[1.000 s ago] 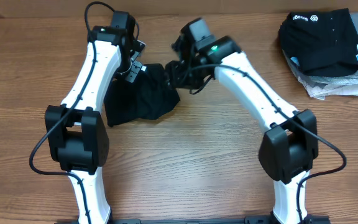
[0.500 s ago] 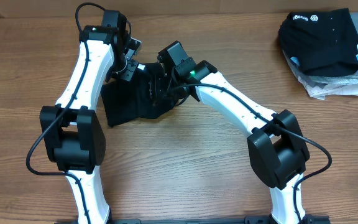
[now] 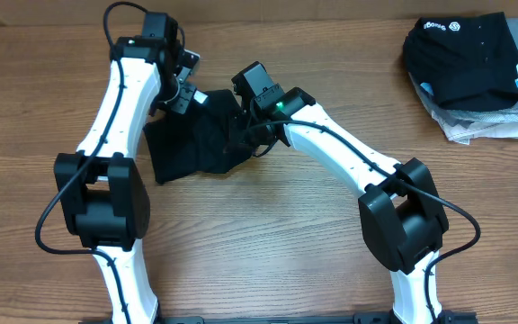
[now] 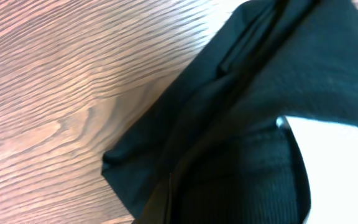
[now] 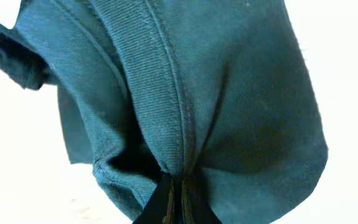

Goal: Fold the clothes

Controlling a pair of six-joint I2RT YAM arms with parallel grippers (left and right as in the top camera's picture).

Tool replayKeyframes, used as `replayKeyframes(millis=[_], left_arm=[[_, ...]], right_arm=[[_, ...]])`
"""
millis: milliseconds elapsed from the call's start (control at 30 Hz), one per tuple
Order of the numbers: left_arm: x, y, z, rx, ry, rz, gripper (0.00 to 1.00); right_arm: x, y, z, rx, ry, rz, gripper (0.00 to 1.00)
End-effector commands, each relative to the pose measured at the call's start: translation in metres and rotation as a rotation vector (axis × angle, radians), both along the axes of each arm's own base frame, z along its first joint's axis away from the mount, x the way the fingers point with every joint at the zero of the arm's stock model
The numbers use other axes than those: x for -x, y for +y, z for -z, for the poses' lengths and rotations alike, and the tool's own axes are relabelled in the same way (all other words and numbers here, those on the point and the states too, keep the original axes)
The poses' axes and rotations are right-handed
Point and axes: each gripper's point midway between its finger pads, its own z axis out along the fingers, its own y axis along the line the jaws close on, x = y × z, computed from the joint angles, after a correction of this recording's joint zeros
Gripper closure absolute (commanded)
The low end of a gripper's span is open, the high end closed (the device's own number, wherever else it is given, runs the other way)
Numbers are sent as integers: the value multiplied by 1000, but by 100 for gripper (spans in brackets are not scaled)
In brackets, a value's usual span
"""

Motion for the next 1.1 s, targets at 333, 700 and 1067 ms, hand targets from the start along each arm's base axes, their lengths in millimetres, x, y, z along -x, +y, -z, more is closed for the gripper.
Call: replayKeyframes(millis=[333,700,1067], left_arm=[[-8,63,-20,-7,-58,-129,96],[10,75,-16,-22,11,-216,37],[65,81,-19,233,232,-358,0]], right_arm=[[113,99,-44,-232,-9,-509,96],[67,63,-53,-228,-13,-393,41],[-10,-31,-47,-205,-8,-197,31]])
